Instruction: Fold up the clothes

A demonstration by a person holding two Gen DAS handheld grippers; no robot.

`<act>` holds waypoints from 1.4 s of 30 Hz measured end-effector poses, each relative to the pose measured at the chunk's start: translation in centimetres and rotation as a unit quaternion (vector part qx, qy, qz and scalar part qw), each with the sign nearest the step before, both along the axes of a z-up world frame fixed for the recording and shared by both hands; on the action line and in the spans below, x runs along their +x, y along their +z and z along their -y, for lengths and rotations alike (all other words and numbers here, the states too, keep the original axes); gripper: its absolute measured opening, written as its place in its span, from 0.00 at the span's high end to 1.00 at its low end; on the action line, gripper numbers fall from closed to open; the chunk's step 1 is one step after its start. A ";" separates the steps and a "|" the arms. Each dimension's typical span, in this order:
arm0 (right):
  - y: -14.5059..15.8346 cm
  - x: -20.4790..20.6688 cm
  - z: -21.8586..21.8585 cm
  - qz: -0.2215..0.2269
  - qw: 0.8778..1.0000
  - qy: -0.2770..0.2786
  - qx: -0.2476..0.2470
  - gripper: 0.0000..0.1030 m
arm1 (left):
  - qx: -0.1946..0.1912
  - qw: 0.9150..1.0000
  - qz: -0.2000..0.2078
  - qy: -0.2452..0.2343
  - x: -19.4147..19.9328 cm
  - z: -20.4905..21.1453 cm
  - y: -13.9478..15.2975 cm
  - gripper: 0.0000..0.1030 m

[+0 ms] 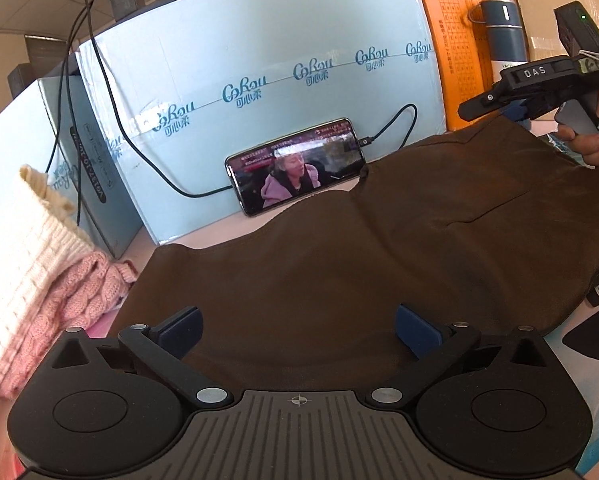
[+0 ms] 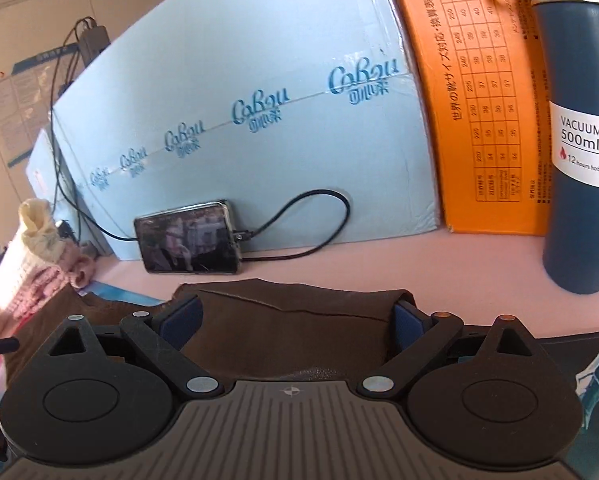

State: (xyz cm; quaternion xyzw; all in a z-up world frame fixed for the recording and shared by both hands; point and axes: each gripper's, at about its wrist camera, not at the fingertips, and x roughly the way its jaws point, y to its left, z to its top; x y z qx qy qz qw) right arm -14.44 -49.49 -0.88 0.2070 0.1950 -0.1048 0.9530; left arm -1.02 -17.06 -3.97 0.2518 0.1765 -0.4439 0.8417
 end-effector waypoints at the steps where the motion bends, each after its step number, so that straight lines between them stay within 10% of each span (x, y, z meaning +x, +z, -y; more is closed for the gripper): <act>1: 0.2 -0.2 -0.1 0.012 1.000 0.017 0.011 0.10 | -0.001 1.000 -0.003 0.000 0.1 0.0 0.0 0.00; 4: 0.5 -0.2 -0.9 0.025 0.997 0.062 0.033 0.24 | -0.002 1.000 -0.004 0.000 0.1 -0.1 0.0 0.00; 8: -0.3 1.5 -3.0 -0.055 0.997 0.042 -0.025 0.71 | -0.003 1.000 -0.007 0.000 0.1 -0.2 0.0 0.00; 12: 0.8 1.0 -4.6 -0.033 0.997 0.036 -0.056 0.84 | -0.005 1.000 -0.013 0.000 0.3 -0.2 0.0 0.00; 20: 5.8 -4.0 -10.7 0.058 0.988 0.102 -0.104 0.94 | -0.040 0.999 0.009 -0.011 -0.6 -1.1 0.6 0.00; 29: 5.5 -5.9 -14.3 0.034 0.987 0.121 -0.104 0.94 | -0.080 0.994 0.044 -0.065 -2.0 -1.9 1.4 0.00; 35: 5.9 -8.7 -18.0 0.073 0.977 0.174 -0.102 0.94 | -0.108 0.963 0.187 -0.159 -4.9 -2.5 1.9 0.00; 40: 7.0 -12.0 -20.9 0.115 0.966 0.212 -0.096 0.94 | -0.088 0.920 0.293 -0.245 -7.2 -3.0 1.7 0.00; 42: 7.4 -13.5 -22.0 0.126 0.962 0.223 -0.096 0.94 | -0.080 0.897 0.333 -0.279 -8.1 -3.2 1.6 0.36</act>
